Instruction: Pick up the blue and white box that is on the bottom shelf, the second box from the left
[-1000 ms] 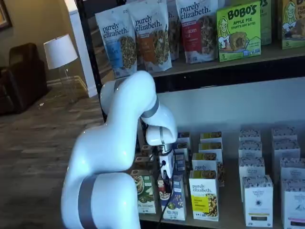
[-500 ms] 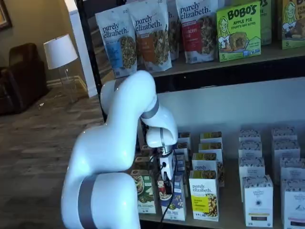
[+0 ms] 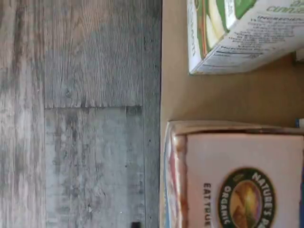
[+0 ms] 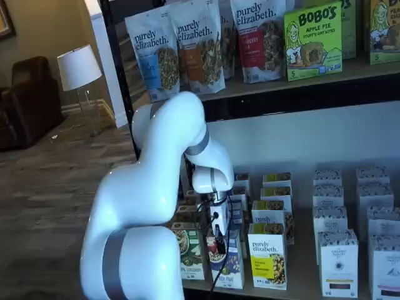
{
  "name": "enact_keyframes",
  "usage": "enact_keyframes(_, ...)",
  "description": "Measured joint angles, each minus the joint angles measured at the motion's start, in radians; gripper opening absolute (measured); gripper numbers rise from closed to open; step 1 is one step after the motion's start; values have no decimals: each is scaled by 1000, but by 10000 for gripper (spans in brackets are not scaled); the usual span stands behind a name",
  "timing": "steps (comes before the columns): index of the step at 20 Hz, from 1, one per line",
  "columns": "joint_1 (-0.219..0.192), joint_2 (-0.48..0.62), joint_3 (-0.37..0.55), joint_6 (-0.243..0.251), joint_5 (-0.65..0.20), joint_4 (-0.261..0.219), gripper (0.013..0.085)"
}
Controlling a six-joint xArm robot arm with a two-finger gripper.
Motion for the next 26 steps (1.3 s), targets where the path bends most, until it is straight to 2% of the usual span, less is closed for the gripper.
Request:
enact_keyframes(1, 0, 0, -1, 0, 2, -1, 730)
enact_keyframes(2, 0, 0, -2, 1, 5, -2, 690)
enact_keyframes(7, -2, -2, -4, 9, 11, -12, 690)
enact_keyframes(13, -3, -5, -1, 4, 12, -7, 530)
enact_keyframes(19, -1, -9, 10, 19, -11, -24, 530)
enact_keyframes(24, 1, -14, 16, 15, -11, -17, 530)
enact_keyframes(25, 1, -16, 19, 12, -11, -13, 490)
enact_keyframes(26, 1, -18, 21, 10, -11, -11, 490)
